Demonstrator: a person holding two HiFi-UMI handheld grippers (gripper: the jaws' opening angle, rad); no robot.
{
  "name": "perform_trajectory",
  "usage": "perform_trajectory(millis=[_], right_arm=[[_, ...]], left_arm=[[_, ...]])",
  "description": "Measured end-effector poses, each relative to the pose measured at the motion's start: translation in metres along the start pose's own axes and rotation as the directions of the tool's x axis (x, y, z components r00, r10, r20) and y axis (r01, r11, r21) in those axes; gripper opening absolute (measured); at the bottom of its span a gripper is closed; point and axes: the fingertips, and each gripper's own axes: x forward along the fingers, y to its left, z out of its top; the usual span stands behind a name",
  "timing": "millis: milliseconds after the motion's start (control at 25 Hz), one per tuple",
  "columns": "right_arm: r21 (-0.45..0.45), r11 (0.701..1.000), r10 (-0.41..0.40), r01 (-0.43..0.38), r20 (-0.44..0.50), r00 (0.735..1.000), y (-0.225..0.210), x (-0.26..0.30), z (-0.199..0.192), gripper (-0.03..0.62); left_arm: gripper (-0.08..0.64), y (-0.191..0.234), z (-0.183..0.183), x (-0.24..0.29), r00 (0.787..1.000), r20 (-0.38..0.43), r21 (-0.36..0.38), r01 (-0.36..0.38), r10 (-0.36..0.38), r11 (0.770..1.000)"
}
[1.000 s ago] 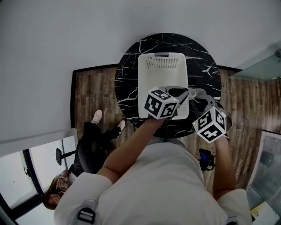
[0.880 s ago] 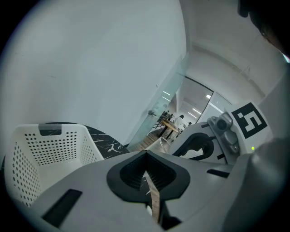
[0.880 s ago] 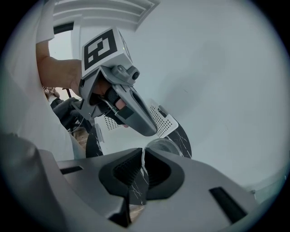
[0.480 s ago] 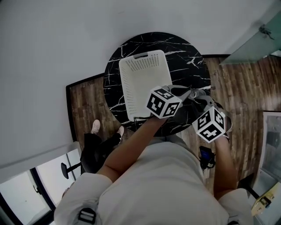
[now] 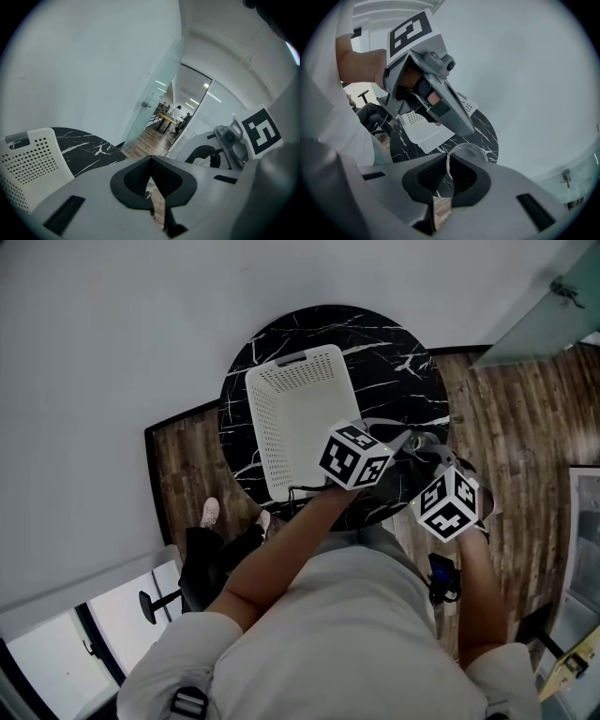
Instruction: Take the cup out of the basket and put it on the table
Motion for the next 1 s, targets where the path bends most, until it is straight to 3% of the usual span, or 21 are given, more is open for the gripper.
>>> perform_trajectory(millis=[600,1000], right_arm=[[0.014,0.998,0.062,-0.061,-0.068,0.996,-0.019,0.057,-0.037,0.023],[-0.001,0.994,0.105,-0.106,-0.125,0.987,-0.032,0.098,-0.059,0.023]], left_arm=[[0.005,0.027,0.008,0.057,0.997,-0.077,0.0,-0.005,0.005,1.0],[0.005,0.054,-0.004,0.093,0.992,-0.121,-0.048,-0.04,0.034,0.998]])
